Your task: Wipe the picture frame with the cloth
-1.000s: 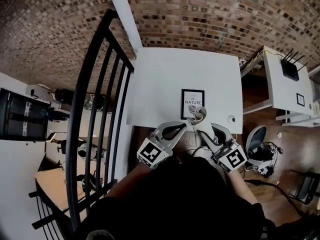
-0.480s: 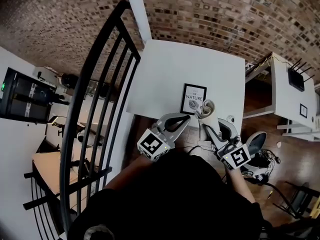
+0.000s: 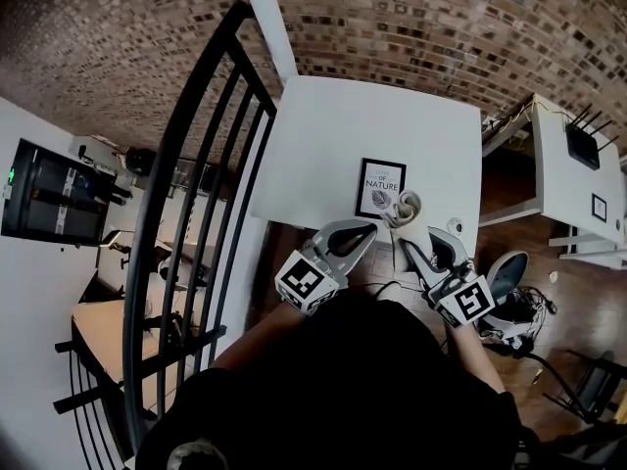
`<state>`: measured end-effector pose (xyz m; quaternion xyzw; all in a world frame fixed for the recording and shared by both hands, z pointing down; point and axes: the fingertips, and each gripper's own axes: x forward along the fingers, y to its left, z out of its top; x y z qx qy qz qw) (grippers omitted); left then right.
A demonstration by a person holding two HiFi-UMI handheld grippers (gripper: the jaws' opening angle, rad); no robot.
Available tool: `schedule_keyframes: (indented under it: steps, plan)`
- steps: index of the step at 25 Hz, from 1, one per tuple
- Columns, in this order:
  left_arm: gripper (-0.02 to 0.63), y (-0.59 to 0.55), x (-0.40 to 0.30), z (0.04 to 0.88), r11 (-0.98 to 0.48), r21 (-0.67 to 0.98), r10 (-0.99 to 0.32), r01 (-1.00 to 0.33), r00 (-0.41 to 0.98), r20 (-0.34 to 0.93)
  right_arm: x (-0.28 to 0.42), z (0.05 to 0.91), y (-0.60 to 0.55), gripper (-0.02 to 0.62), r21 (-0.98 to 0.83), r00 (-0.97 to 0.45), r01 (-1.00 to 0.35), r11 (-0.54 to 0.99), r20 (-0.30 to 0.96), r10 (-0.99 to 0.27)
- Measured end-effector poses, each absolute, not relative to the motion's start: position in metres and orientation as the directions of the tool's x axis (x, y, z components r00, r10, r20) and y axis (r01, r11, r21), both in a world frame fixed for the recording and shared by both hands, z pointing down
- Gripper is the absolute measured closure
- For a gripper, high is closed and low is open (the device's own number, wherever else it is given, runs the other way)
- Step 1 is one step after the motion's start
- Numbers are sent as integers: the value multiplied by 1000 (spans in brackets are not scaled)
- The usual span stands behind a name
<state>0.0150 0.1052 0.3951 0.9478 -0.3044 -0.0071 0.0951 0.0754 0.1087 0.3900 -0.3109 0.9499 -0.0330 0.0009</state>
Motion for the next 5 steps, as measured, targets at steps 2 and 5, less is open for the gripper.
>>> schedule_keyframes:
  steps: [2, 5]
  plan:
    - [605, 108, 15, 398, -795, 183, -578, -578, 814, 59, 77, 395, 111, 472, -64, -806, -592, 803, 35, -591]
    - [604, 113, 17, 400, -790, 191, -578, -582, 812, 84, 78, 398, 116, 472, -71, -812, -584, 809, 33, -583]
